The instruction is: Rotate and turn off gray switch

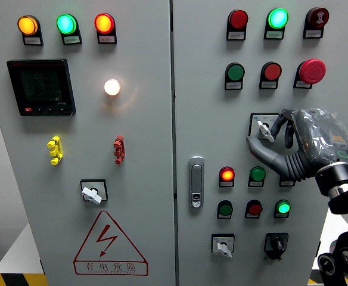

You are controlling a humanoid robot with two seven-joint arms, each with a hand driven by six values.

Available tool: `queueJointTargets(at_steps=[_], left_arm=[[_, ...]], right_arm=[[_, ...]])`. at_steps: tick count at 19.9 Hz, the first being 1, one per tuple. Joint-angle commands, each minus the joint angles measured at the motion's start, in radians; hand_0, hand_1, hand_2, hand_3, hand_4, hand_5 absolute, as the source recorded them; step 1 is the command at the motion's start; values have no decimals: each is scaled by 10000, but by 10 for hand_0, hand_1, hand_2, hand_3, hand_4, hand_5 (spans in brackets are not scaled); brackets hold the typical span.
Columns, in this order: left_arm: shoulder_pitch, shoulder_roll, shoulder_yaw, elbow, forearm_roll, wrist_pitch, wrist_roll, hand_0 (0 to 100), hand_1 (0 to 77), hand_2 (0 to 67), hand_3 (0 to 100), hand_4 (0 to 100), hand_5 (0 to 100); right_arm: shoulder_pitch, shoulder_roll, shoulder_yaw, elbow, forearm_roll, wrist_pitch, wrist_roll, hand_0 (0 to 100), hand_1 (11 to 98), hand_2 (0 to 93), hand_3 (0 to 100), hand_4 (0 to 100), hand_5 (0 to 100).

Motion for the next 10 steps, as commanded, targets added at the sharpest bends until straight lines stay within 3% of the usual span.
queueJointTargets(at_steps=[1, 10], left_arm=[[0, 0, 0, 0, 0, 0, 0, 337, 0, 123, 223, 119, 122], [0, 0, 0, 0, 0, 0, 0, 336, 0, 123, 223, 119, 122]], right_arm=[[29, 2, -13, -5, -1, 2, -16, 128, 301, 682, 908, 1000, 940], [44, 2, -151, 10, -1, -13, -108, 497, 309, 690, 908, 1000, 942]])
